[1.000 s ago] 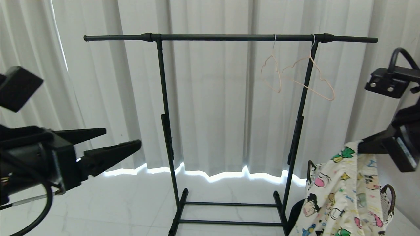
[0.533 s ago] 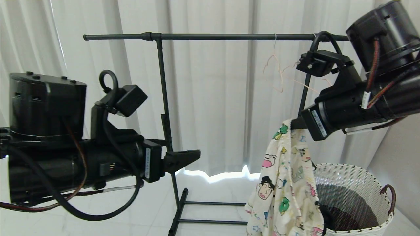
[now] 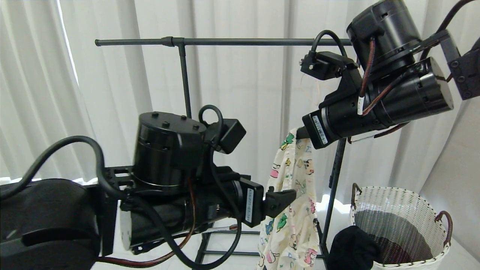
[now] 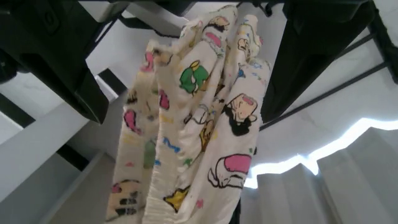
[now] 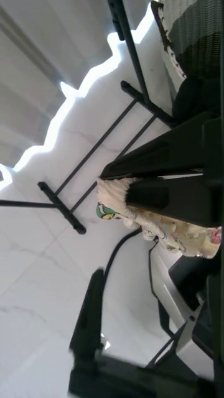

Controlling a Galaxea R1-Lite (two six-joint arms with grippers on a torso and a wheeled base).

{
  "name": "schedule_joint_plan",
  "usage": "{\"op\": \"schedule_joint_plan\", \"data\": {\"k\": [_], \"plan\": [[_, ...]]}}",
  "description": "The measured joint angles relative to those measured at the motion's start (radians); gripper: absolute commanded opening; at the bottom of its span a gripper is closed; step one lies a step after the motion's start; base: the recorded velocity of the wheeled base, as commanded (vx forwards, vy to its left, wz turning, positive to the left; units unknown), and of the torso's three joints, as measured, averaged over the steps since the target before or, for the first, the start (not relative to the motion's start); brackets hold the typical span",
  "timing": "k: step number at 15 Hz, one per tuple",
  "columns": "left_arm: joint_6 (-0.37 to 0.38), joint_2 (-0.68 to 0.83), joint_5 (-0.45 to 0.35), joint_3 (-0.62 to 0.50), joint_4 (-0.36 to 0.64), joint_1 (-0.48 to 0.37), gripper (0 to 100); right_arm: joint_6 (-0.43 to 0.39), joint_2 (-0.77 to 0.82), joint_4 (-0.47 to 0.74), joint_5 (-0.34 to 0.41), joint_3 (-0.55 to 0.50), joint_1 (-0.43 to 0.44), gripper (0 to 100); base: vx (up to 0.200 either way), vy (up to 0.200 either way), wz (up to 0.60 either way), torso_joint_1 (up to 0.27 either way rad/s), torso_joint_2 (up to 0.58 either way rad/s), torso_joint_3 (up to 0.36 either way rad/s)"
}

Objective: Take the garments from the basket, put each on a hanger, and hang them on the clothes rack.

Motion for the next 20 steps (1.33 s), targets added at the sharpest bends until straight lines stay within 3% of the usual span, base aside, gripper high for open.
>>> {"op": "schedule_joint_plan", "data": {"k": [3, 5, 8, 11, 15, 19, 20], "plan": [[0.0, 0.095, 0.016, -0.053, -0.013, -0.006, 100, 0.002, 0.003, 0.0, -0.002, -0.013, 0.018, 0, 0.0, 0.0, 0.0, 0.0, 0.0, 0.0], [0.003, 0.151, 0.099, -0.051, -0.013, -0.006, 100, 0.003, -0.001, 0.002, -0.004, -0.019, 0.019, 0, 0.0, 0.0, 0.0, 0.0, 0.0, 0.0], [0.021, 0.188, 0.131, 0.018, -0.014, -0.006, 100, 0.003, -0.018, 0.013, -0.007, -0.018, 0.018, 0, 0.0, 0.0, 0.0, 0.0, 0.0, 0.0], [0.11, 0.174, 0.161, 0.123, -0.014, -0.007, 100, 0.003, -0.037, 0.029, -0.008, -0.013, 0.01, 0, 0.0, 0.0, 0.0, 0.0, 0.0, 0.0], [0.116, 0.145, 0.197, 0.214, -0.019, -0.008, 100, 0.001, -0.058, 0.049, -0.025, -0.009, -0.003, 0, 0.0, 0.0, 0.0, 0.0, 0.0, 0.0], [0.115, 0.109, 0.199, 0.265, -0.089, -0.008, 100, -0.002, -0.089, 0.054, -0.03, 0.035, -0.024, 0, 0.0, 0.0, 0.0, 0.0, 0.0, 0.0], [0.115, 0.097, 0.199, 0.279, -0.095, -0.007, 0, -0.003, -0.101, 0.053, -0.037, 0.057, -0.027, 0, 0.0, 0.0, 0.0, 0.0, 0.0, 0.0]]}}
